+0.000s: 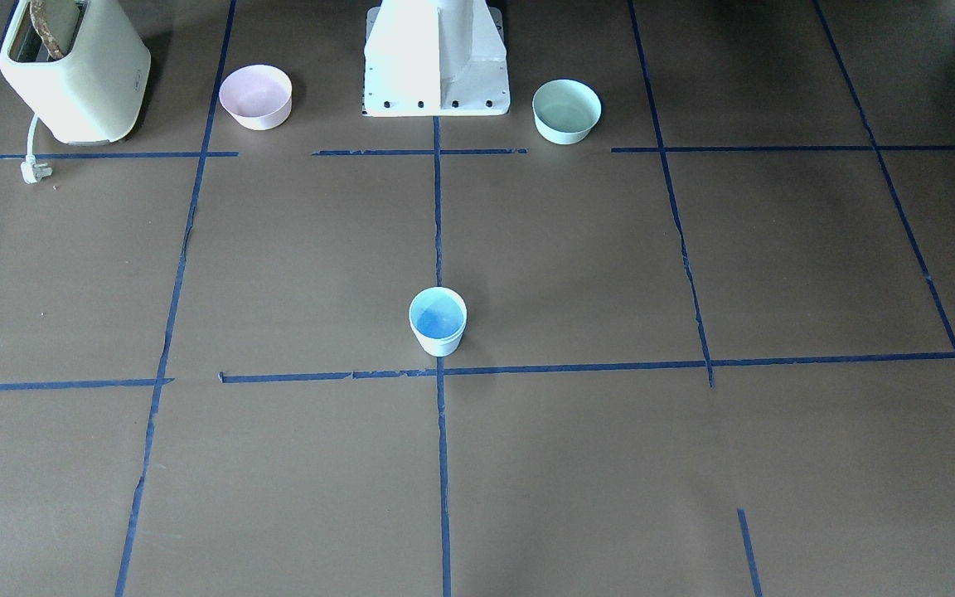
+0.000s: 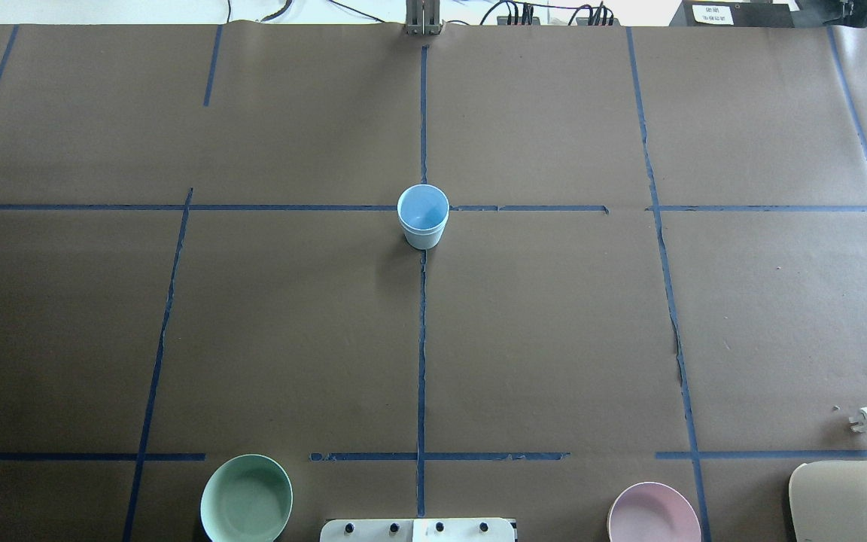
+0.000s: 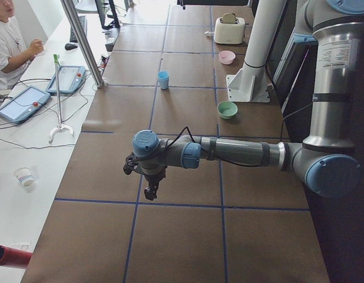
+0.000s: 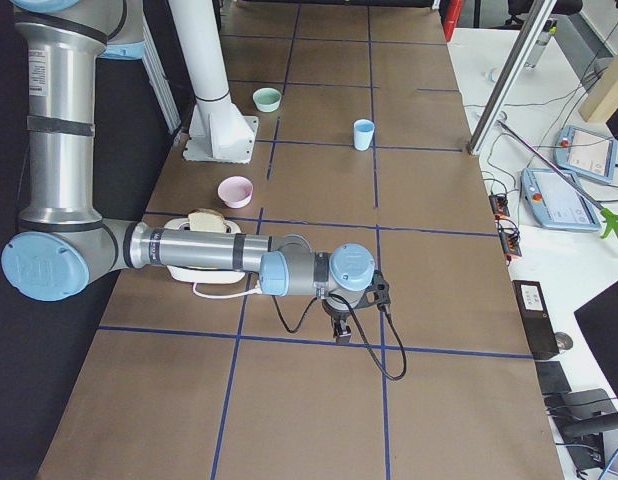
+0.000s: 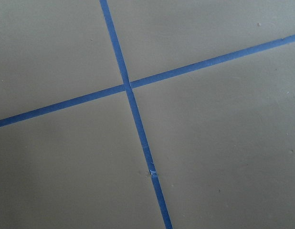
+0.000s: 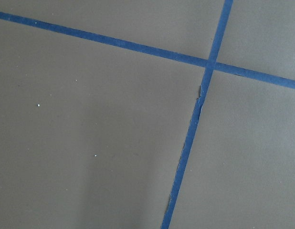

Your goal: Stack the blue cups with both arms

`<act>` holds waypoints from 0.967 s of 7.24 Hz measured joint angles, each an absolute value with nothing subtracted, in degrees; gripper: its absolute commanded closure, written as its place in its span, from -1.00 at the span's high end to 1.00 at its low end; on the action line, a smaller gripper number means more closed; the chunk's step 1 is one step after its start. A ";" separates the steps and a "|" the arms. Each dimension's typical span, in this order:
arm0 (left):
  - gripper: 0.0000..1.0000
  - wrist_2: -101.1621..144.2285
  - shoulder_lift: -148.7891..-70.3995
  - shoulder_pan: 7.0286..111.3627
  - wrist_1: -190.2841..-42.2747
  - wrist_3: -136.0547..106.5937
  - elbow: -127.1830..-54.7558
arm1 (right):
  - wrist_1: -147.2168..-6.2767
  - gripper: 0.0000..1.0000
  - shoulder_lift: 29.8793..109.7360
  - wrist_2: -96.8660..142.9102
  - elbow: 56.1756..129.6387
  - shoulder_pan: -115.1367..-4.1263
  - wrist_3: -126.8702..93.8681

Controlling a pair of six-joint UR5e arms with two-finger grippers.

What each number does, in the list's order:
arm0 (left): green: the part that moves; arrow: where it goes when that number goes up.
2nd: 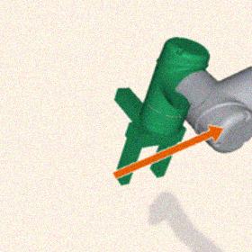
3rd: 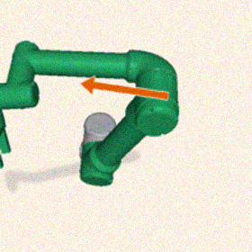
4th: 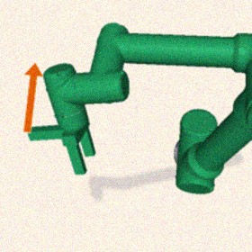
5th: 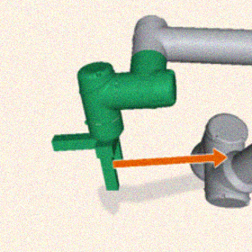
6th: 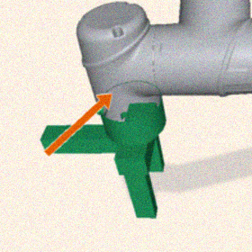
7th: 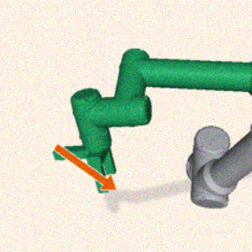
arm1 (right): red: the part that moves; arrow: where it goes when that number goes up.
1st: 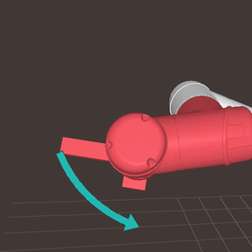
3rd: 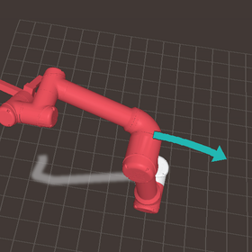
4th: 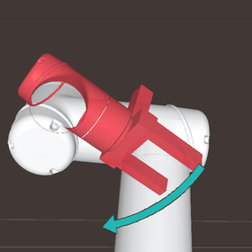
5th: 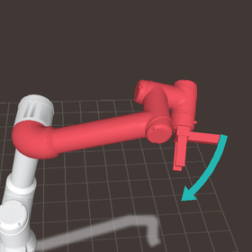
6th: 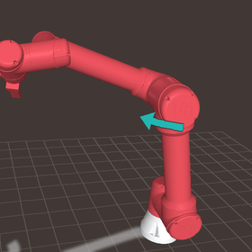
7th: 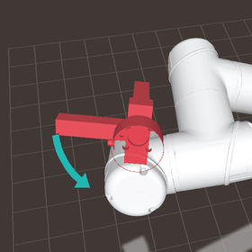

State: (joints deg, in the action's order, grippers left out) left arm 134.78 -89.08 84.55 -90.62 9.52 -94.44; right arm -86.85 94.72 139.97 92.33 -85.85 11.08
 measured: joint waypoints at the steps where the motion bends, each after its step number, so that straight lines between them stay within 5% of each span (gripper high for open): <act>1: 0.99 134.69 -89.05 84.55 -90.59 9.55 -94.52 | -86.84 1.00 94.52 139.35 92.42 -85.91 10.94; 7: 0.99 134.62 -89.05 84.55 -91.07 9.64 -94.69 | -86.84 1.00 94.18 135.79 92.53 -85.88 10.12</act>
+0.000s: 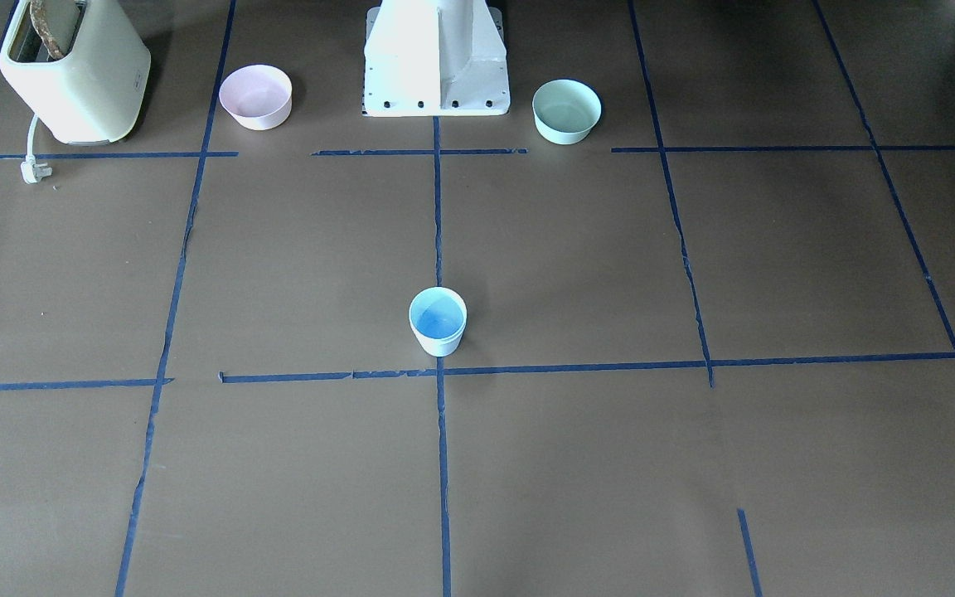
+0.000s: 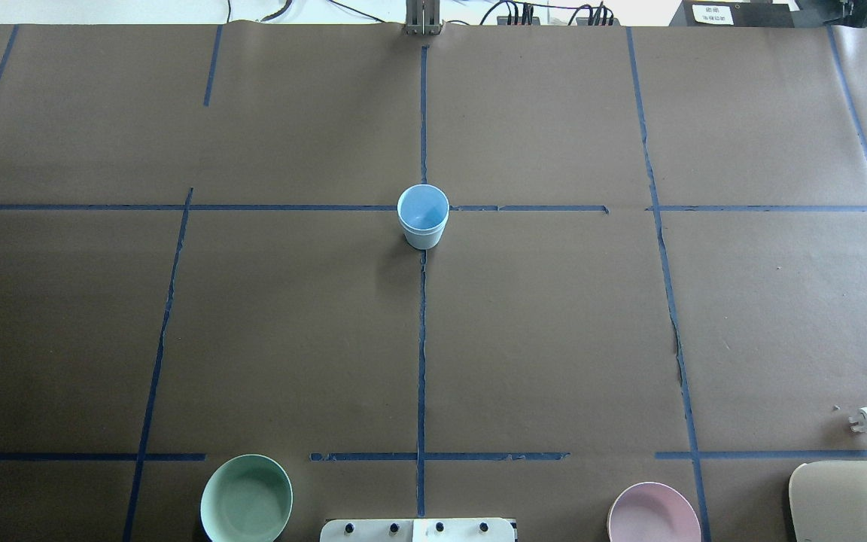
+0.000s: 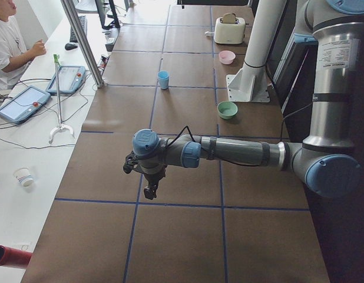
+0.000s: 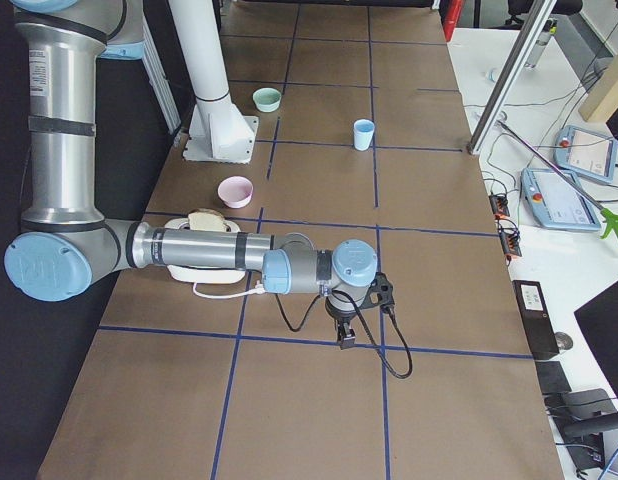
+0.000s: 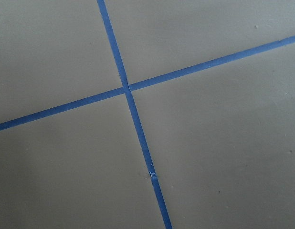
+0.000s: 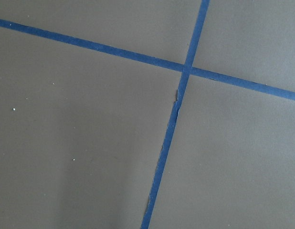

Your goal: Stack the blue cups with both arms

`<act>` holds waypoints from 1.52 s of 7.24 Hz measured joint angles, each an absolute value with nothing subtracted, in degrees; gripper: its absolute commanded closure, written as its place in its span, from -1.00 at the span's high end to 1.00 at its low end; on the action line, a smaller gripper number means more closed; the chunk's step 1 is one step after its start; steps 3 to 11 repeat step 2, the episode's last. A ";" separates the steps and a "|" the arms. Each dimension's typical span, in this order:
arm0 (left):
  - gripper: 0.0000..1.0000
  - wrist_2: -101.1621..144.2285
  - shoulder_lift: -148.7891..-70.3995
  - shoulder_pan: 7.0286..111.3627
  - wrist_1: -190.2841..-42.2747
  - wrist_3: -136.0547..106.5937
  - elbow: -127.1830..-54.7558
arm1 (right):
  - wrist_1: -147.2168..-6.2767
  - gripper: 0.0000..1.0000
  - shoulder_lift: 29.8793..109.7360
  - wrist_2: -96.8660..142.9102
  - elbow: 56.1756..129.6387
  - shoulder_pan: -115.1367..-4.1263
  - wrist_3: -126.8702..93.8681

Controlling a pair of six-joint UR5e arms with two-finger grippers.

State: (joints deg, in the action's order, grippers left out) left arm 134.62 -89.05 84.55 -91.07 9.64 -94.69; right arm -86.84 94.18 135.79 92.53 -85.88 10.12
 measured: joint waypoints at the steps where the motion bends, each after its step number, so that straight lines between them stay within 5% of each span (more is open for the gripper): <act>1: 0.99 134.48 -89.20 84.55 -91.07 9.64 -94.77 | -86.84 1.00 94.20 135.81 92.51 -85.88 9.94; 11: 0.99 134.25 -89.19 84.55 -91.02 9.65 -94.90 | -86.84 1.00 94.21 135.85 92.52 -85.87 9.78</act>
